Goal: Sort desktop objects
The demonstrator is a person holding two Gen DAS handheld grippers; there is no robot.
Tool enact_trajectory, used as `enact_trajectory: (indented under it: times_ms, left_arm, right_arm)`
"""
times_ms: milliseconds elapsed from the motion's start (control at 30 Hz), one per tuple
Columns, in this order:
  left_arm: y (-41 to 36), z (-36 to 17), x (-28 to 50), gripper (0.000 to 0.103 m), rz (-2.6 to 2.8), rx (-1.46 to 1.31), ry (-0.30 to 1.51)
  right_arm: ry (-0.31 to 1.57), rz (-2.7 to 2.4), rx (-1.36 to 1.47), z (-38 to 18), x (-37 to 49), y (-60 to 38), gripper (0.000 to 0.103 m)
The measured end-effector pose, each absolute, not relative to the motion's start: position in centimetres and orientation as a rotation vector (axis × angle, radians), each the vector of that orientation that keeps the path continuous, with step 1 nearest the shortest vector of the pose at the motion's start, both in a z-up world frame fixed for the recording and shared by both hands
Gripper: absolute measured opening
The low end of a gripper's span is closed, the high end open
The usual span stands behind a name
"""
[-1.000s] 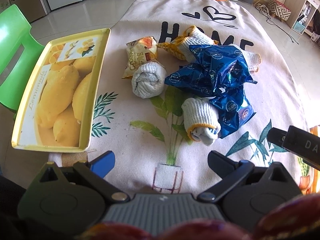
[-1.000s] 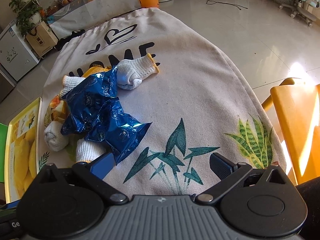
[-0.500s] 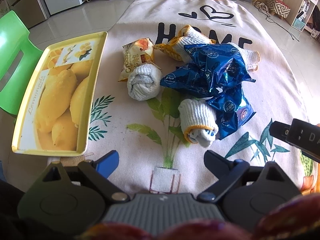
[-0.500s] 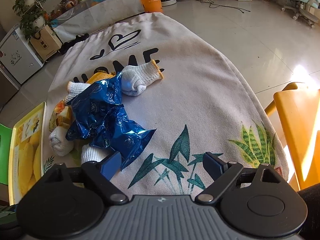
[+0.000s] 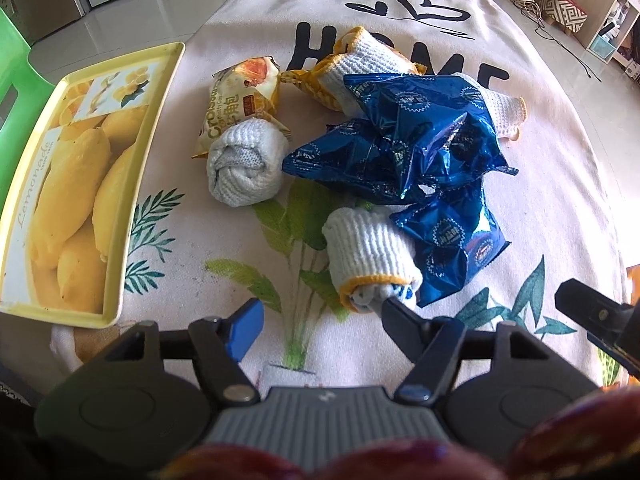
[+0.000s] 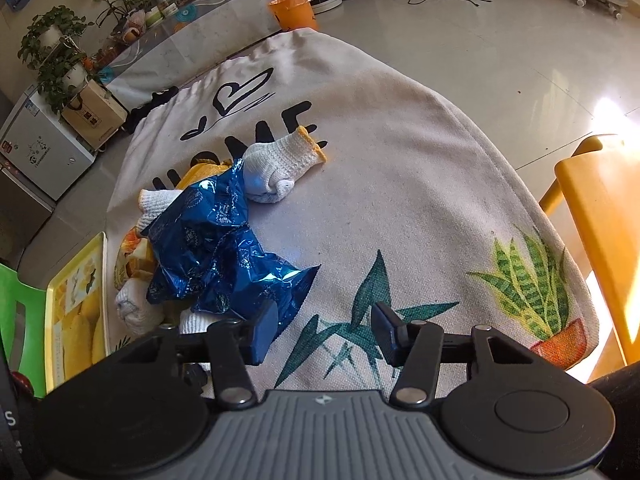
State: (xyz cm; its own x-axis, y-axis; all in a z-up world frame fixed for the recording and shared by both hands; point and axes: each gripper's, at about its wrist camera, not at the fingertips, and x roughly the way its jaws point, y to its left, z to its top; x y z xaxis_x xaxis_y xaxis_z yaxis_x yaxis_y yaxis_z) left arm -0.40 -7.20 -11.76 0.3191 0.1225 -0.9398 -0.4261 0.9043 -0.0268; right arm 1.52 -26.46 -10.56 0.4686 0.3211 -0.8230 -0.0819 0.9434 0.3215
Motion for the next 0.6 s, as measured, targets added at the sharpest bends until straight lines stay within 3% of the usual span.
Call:
enact_trajectory:
  times_ms: [67,167,600]
  left_arm:
    - [-7.3,-12.0,0.2,0.086,0.374,-0.284,1.196]
    - [-7.2,-12.6,1.1,0.096,0.376,-0.272,1.198]
    - [-6.1,-10.7,0.9,0.098,0.34,-0.396,1.154]
  right_arm:
    - [1.064,0.239,0.273,-10.6,1.6,-26.6,0.053]
    - [1.069,0.238,0.301,-10.7,1.7,-26.8,0.053]
    - [1.068,0.226,0.329,-10.6,1.7,-26.8,0.054]
